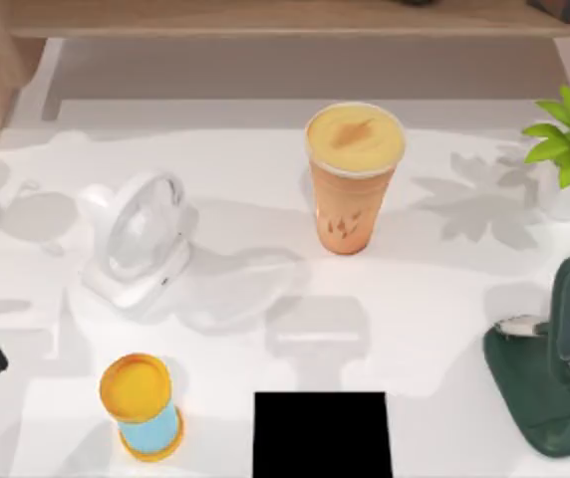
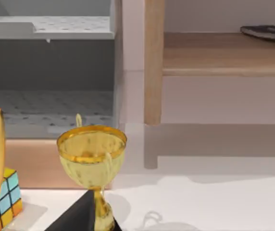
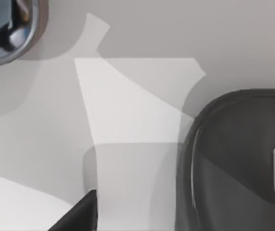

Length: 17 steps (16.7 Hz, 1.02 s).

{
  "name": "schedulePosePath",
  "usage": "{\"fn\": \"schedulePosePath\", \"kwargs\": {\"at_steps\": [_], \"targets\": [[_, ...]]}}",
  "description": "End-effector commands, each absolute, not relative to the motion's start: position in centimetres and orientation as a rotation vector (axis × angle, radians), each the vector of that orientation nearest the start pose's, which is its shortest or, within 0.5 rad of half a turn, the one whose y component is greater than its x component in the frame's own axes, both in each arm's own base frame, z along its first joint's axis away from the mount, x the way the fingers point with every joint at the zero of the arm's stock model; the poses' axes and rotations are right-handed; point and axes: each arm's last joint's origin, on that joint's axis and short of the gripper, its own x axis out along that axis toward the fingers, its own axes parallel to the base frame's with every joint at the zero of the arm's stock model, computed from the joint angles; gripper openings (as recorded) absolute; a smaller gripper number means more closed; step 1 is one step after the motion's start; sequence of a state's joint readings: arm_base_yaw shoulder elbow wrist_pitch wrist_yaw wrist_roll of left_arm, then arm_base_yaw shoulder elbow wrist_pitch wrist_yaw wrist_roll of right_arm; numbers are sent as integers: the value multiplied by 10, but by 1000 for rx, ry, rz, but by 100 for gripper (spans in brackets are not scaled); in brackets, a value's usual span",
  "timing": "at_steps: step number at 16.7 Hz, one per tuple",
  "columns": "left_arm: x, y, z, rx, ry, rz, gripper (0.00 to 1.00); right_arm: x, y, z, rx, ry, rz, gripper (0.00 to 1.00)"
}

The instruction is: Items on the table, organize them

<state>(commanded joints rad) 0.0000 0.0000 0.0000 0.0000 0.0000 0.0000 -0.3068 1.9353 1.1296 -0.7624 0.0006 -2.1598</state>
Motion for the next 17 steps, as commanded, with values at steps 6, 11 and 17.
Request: {"fn": "schedulePosePath", "kwargs": {"at_steps": [6,11,17], "targets": [[106,-1,160,0,0,0,100,318,-99,112,-1420,1058,1416,40],[106,-1,160,0,0,0,100,318,-99,112,-1420,1058,1416,2],[106,-1,160,0,0,0,100,318,-99,112,-1420,1058,1416,0]]}}
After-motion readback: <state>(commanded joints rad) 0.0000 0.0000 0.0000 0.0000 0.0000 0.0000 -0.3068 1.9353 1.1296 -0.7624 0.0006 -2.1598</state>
